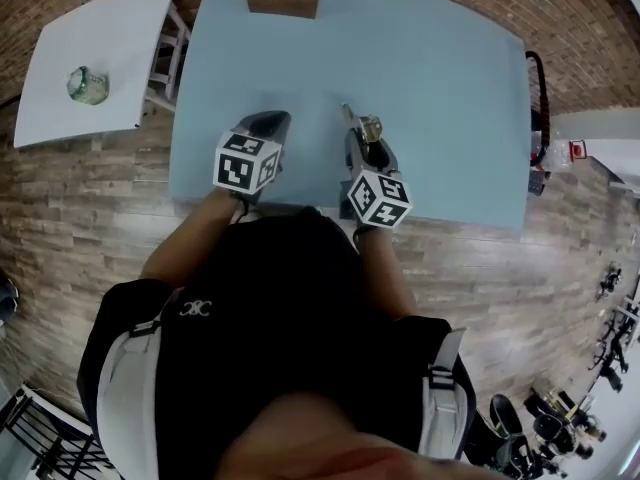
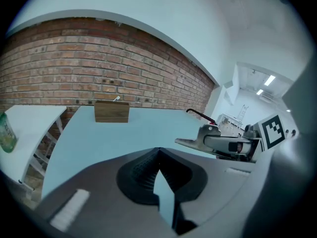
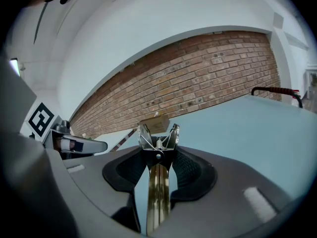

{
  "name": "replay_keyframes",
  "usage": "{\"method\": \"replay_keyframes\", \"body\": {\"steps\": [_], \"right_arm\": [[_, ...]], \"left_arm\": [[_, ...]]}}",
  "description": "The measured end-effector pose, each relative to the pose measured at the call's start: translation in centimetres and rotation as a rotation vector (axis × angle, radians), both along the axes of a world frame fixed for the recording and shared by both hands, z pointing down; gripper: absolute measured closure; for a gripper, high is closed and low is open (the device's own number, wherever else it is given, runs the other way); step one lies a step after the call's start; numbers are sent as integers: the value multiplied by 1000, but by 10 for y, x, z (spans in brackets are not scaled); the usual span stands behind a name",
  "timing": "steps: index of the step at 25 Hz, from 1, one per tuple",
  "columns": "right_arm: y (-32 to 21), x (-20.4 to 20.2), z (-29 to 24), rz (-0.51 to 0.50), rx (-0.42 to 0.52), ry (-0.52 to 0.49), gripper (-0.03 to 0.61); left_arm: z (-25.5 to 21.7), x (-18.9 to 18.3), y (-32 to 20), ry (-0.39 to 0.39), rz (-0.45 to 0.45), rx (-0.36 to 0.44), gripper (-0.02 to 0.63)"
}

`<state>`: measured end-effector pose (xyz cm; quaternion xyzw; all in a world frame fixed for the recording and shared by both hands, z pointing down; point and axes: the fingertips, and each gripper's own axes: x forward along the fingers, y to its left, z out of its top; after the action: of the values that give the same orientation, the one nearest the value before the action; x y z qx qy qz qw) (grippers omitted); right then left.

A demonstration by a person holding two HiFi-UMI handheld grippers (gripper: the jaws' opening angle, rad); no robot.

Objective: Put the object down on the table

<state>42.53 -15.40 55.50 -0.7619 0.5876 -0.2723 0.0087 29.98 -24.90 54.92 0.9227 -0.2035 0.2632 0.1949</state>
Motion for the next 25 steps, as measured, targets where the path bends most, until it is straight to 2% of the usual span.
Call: {"method": "replay_keyframes", "body": {"steps": [11,17,25], "right_arm": [[-43,9,45,-197,-101,35,399],[-59,-13,72,-301,-160,37,399],[-73,-35,95,-359,-211,52,399]], "left_arm": [[18,-25,8,-94,-136,-20,614],[27,-63,13,-129,-259,-51,614],[36,-95,14,-144,-327,-75,614]]}}
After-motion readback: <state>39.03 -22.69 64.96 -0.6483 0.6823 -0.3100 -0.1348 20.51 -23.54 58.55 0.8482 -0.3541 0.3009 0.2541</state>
